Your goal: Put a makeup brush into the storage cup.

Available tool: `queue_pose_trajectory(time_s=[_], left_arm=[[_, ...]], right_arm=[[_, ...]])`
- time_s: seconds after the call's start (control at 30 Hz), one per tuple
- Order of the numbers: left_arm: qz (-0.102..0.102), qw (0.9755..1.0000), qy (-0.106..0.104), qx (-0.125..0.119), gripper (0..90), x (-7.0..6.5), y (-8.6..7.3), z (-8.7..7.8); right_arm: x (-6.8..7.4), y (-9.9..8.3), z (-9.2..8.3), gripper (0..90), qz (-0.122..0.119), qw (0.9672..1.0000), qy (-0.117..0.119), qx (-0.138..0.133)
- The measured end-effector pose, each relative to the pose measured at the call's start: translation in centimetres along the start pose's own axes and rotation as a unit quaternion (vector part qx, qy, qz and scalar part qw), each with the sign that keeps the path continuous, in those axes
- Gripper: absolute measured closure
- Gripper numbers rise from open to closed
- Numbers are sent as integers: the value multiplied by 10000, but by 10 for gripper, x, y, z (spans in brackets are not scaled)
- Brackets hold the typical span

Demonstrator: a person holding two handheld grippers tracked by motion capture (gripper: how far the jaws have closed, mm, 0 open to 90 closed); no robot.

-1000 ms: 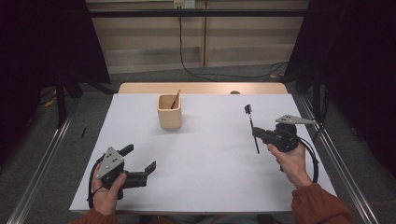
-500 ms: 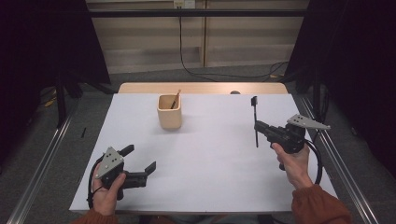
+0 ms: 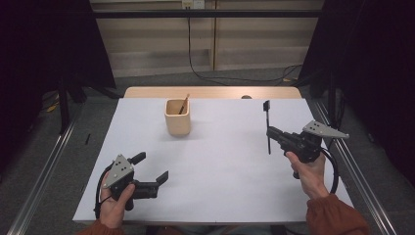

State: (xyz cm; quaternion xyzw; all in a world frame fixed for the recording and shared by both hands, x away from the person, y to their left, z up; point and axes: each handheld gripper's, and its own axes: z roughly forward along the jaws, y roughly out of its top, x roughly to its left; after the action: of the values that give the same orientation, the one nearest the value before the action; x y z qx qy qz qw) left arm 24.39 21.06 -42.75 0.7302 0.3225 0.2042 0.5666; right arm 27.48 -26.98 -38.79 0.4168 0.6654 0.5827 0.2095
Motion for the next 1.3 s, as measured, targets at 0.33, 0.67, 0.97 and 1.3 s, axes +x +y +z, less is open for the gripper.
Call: queue_pose_trajectory(time_s=[0.33, 0.67, 0.97, 1.3], left_arm=[[6, 9998, -207, -13, 12, -6, 5, 2], [63, 9984, -563, -40, 13, -17, 17, 8], [136, 9976, -660, -143, 11, -21, 25, 17], [191, 9960, -824, -280, 17, -28, 43, 30]], right_arm=[[9, 3, 0, 853, -86, 9996, 255, -27], [21, 5, 4, 853, -209, 9983, 552, 14], [25, 4, 9, 853, -237, 9977, 630, 68], [35, 7, 12, 853, -297, 9964, 799, 39]])
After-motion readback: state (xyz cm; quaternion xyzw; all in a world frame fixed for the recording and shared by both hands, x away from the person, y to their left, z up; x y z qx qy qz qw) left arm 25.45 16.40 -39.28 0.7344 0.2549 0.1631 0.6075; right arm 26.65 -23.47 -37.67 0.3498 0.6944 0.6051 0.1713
